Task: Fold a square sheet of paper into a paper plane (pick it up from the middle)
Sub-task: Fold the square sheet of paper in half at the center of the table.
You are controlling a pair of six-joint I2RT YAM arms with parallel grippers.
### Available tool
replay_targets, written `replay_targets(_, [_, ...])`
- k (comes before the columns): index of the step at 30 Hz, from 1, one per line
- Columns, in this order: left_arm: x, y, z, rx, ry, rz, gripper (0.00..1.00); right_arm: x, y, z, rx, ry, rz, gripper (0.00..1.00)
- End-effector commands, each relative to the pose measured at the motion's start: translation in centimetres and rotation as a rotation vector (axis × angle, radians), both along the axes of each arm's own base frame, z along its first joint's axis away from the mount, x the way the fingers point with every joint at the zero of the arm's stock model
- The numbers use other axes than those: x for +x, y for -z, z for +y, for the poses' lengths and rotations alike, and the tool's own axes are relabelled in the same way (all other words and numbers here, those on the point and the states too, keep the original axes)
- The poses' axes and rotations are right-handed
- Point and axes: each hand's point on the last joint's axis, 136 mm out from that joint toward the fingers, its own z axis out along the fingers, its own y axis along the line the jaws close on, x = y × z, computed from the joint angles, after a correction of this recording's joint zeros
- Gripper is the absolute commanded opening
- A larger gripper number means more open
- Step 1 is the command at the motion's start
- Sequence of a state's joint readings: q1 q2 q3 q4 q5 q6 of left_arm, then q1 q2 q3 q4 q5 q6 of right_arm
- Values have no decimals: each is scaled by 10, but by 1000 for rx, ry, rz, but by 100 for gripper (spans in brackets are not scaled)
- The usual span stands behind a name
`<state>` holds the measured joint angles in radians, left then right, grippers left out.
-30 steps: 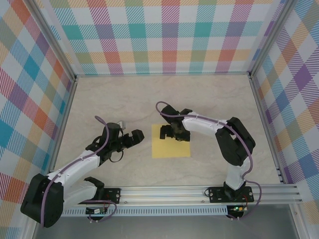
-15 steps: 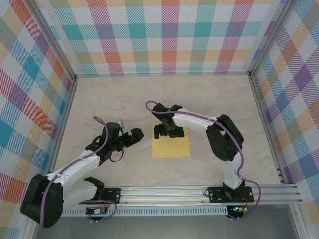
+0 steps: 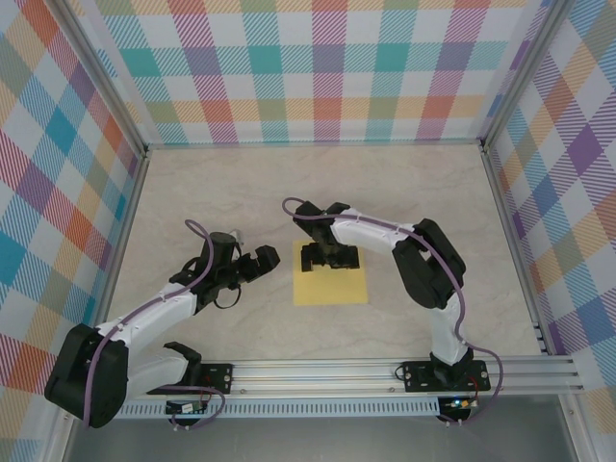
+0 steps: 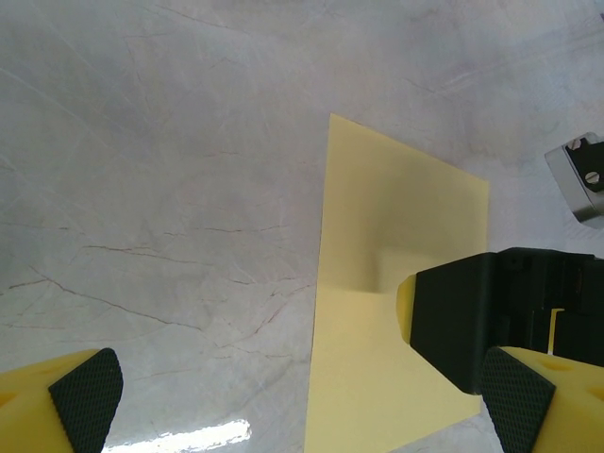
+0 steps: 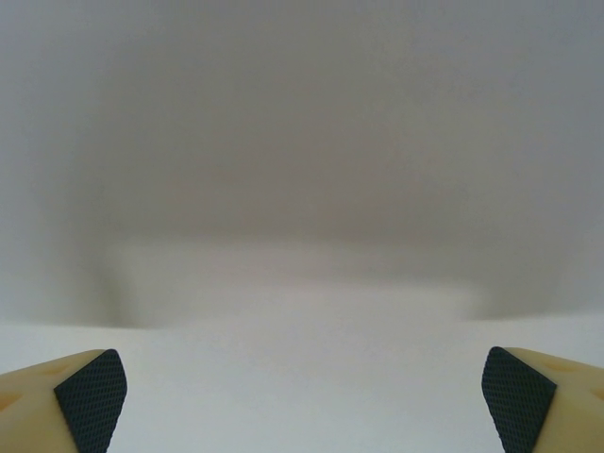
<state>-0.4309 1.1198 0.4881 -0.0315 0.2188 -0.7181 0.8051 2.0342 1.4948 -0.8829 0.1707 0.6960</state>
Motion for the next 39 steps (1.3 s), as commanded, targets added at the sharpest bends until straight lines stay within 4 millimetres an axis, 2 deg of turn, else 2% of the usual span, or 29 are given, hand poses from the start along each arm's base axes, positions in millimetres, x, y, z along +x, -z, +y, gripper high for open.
replay_targets(1, [1,-8,-3,-6,10,-12,100,1,5,2,2,33,27,100])
replay_targets(5, [0,-5,-2,-3,5,-9,100,0,11,2,-1,45,39,100])
replay_targets(16, [-4,-3,1,-3,-1,-6,100,-24,51,-11,-27,68,136,100])
replay_targets(32, [-6,-1,3,-4,-15,-3,100,-18,46,-5,9,37,117,96])
replay_targets(39, [-6,0,4,1,-16,-2,100,-16,43,-3,16,34,110,90])
